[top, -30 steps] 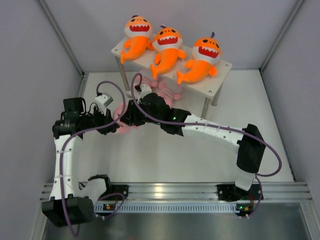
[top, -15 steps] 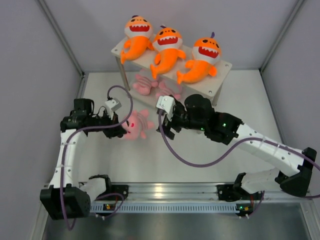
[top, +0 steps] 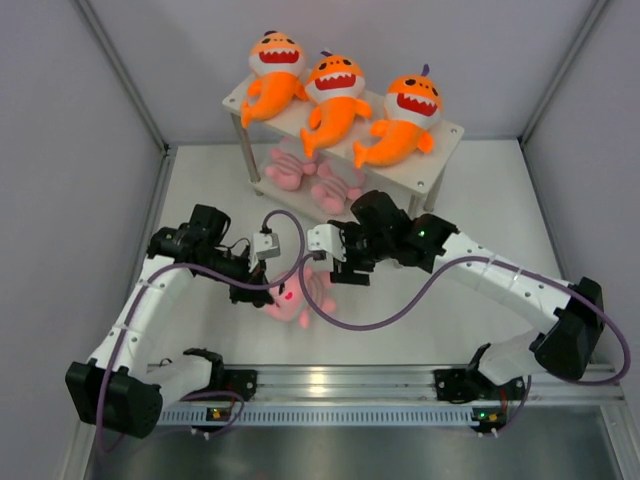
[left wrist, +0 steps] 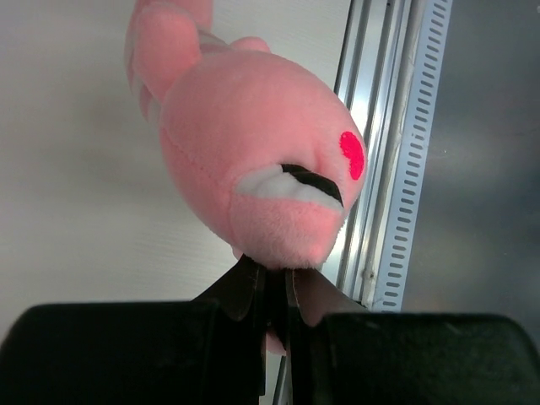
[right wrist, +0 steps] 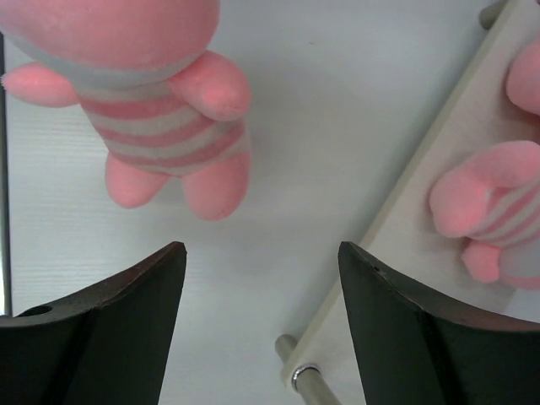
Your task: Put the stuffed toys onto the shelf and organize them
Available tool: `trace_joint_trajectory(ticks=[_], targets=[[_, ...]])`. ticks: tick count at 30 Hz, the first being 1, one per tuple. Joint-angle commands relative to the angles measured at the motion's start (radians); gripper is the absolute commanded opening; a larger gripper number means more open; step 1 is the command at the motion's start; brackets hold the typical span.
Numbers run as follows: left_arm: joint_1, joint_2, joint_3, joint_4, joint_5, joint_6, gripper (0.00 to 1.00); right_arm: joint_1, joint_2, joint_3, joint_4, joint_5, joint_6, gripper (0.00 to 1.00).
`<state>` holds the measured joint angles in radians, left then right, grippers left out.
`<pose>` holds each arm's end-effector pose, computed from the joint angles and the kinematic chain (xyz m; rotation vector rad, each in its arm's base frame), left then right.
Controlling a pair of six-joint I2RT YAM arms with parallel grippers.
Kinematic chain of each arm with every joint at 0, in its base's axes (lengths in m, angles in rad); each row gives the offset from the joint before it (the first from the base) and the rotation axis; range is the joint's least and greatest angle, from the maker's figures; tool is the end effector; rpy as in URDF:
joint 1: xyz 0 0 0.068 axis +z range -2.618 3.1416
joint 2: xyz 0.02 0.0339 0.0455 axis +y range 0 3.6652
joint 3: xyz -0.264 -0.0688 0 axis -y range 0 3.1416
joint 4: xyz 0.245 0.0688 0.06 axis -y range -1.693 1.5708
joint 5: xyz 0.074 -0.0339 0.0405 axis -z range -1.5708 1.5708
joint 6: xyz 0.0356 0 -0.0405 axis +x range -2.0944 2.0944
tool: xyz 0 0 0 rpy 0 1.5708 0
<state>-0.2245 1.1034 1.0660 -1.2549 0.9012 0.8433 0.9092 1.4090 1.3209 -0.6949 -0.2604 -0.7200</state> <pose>0.1639 -0.0661 0.3076 1.3766 2.0053 -1.0148 0.1793 0.2452 0.3358 -1.7987 1.5207 0.3989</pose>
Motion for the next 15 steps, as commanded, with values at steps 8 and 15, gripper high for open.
trace_joint_trajectory(ticks=[8,15], targets=[[-0.024,-0.002,0.051,-0.054,0.067,0.076,0.00,0.034,-0.008,-0.107,0.173,-0.140,0.037,0.75],[-0.024,-0.011,0.051,-0.055,0.067,0.073,0.00,0.036,0.044,-0.172,0.285,-0.183,0.117,0.72]])
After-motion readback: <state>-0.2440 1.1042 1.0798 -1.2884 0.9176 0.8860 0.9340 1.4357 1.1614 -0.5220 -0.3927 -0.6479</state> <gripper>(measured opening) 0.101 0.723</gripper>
